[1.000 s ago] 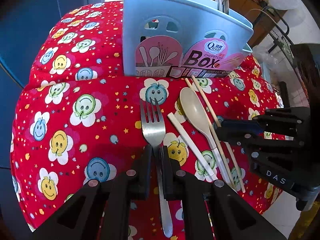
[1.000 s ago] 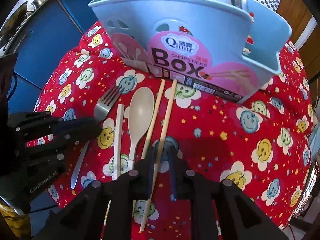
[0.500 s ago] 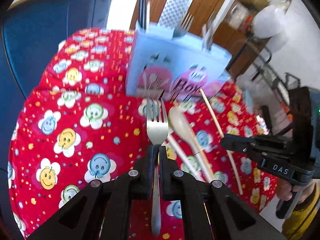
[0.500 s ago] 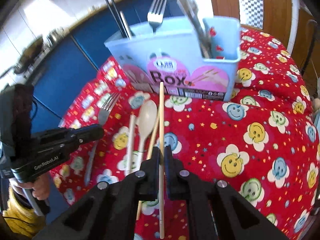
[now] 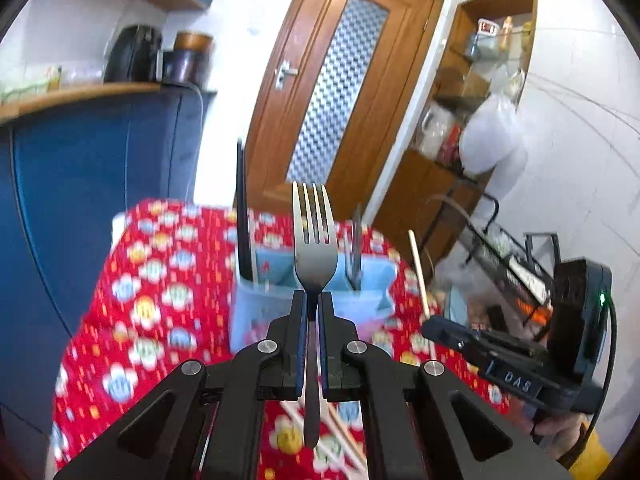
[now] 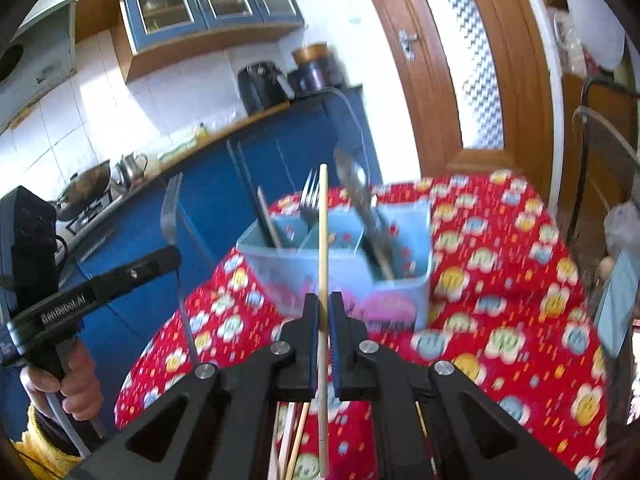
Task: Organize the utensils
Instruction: 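Lift the fork and chopstick and carry both over the blue caddy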
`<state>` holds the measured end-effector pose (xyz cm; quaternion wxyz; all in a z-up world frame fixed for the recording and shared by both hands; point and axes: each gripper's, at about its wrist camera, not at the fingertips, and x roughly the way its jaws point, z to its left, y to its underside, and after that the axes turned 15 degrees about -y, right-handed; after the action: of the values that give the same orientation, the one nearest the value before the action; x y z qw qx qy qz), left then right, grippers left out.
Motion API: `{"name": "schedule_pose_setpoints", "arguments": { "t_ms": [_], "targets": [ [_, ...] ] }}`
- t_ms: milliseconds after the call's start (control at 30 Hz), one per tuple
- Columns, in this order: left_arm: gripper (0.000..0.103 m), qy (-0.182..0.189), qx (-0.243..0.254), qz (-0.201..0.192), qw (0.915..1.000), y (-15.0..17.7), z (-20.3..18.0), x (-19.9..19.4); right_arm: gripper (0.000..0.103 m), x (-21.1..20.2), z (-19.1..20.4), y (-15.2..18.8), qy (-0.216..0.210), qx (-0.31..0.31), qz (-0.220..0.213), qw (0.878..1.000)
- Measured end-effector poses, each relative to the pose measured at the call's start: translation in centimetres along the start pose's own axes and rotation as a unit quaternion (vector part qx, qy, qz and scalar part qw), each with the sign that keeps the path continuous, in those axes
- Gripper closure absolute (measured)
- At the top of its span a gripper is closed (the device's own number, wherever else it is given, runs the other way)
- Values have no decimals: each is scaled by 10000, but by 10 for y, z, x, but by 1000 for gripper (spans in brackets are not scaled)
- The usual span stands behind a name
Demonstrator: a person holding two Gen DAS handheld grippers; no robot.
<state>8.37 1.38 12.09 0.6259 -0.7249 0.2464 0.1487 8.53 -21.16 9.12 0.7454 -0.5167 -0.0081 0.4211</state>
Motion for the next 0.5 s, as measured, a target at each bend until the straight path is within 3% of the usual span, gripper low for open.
{"name": "schedule_pose_setpoints", "arguments": {
  "t_ms": [233, 500],
  "targets": [
    [98, -187, -125, -400, 9989, -46, -8, 19, 97, 0, -11, -30, 119, -206, -477, 9986],
    [98, -488, -186, -639, 9966, -68, -12, 58, 97, 15, -30, -58, 215, -469, -1045, 9932]
  ]
}}
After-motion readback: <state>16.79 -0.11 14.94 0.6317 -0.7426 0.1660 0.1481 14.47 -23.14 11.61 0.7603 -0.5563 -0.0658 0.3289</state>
